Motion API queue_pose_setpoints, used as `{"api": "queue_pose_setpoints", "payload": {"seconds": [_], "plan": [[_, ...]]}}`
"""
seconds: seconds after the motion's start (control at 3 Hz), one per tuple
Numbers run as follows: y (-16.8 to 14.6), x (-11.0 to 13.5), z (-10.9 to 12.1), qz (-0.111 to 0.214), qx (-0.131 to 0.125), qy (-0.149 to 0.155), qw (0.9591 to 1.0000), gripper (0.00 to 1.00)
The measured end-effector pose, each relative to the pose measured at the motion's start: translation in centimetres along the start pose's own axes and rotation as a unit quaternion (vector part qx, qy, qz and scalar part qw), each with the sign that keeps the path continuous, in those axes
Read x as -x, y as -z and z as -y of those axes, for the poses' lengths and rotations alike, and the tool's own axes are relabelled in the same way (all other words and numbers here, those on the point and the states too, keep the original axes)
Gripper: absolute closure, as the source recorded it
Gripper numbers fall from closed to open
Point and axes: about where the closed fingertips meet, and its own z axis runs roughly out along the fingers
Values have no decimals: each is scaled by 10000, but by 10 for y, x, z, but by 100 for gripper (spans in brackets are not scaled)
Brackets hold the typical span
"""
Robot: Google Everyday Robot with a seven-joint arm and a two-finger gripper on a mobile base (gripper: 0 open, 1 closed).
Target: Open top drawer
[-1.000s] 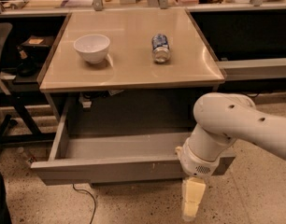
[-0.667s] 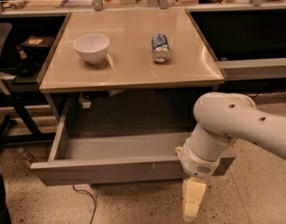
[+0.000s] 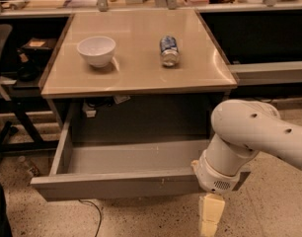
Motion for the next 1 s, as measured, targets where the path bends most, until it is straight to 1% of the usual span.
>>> {"api": "queue_pose_setpoints", "payload": {"seconds": [1.0], "plan": [[10, -19, -30, -24, 86, -243, 9997, 0]]}}
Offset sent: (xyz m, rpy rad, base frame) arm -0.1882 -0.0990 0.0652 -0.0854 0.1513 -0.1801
